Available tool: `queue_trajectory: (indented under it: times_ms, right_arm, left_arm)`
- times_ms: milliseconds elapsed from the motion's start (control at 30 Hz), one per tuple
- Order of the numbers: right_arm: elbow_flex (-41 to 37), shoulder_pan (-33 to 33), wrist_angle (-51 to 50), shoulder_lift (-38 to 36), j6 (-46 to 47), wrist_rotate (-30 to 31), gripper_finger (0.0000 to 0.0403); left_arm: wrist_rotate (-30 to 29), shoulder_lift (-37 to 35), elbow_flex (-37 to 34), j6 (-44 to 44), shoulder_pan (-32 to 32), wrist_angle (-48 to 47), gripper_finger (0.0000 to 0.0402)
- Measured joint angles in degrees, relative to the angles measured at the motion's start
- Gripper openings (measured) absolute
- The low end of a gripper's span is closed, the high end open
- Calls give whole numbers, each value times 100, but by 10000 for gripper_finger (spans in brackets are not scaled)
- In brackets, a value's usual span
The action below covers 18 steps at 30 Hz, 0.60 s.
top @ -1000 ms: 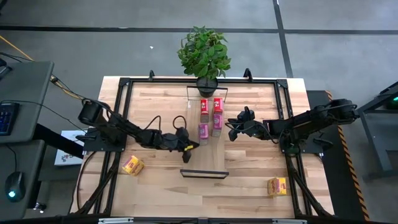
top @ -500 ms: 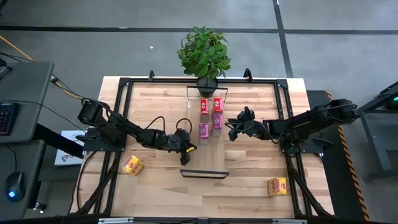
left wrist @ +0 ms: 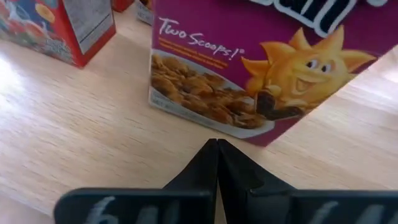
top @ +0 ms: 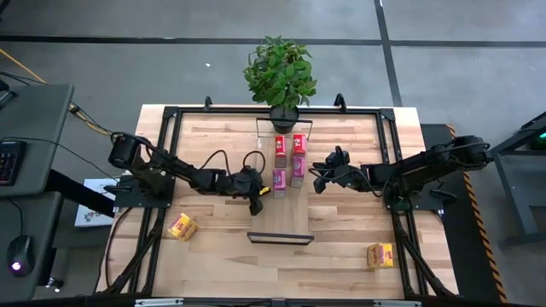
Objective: Stack cereal on shelf
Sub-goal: Put the violet cereal box on the shelf aligned with the other violet cereal box
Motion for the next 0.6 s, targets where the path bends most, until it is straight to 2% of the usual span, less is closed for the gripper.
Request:
queue_trajectory:
  times_ms: [600]
  right_arm:
    - [0, 0, -2, 0, -6, 0, 0]
  left_arm:
    - [-19, 0, 195, 540, 291, 58, 0]
